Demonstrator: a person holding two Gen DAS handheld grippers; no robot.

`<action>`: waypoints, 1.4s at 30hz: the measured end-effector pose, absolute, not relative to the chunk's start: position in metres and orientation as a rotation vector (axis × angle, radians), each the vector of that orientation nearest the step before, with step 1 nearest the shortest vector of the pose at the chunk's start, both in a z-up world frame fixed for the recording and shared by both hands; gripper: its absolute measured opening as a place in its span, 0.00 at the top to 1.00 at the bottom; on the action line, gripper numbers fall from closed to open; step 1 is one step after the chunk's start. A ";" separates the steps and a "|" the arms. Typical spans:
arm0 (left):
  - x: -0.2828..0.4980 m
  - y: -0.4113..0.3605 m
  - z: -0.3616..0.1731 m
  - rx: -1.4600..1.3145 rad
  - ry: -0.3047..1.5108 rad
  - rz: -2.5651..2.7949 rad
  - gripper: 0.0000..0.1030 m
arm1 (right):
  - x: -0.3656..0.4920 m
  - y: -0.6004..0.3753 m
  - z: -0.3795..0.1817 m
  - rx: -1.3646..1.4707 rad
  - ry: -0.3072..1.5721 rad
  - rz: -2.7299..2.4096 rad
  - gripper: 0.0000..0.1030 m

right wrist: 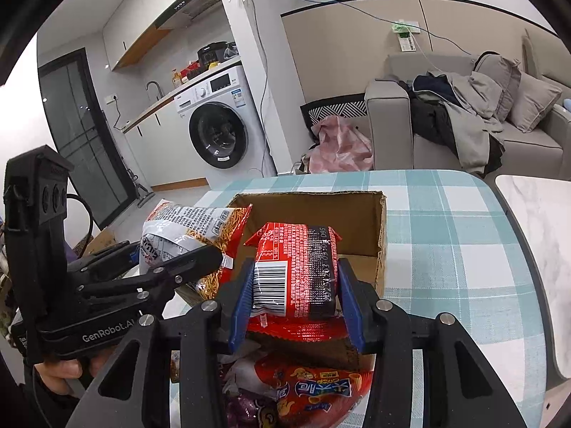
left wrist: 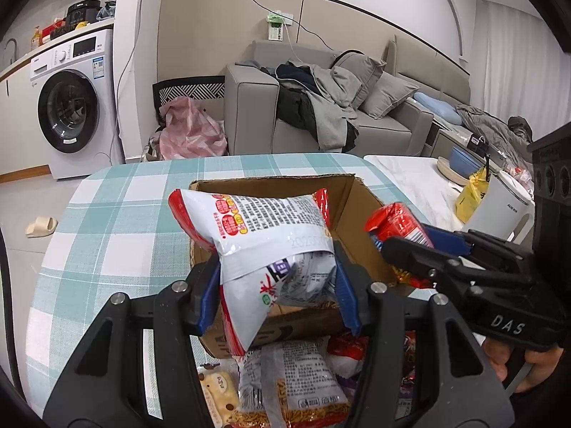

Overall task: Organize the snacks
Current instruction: 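Carry both bags over the cardboard box and open both tools to drop them in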

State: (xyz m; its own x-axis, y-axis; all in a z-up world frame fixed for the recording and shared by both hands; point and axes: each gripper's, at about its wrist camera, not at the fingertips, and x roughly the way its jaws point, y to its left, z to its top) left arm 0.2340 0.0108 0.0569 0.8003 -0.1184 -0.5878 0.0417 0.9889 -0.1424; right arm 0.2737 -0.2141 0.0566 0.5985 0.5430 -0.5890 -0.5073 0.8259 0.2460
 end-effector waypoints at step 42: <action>0.188 0.029 0.059 -0.109 0.648 -0.051 0.01 | 0.249 -0.242 0.083 0.003 0.637 0.570 0.00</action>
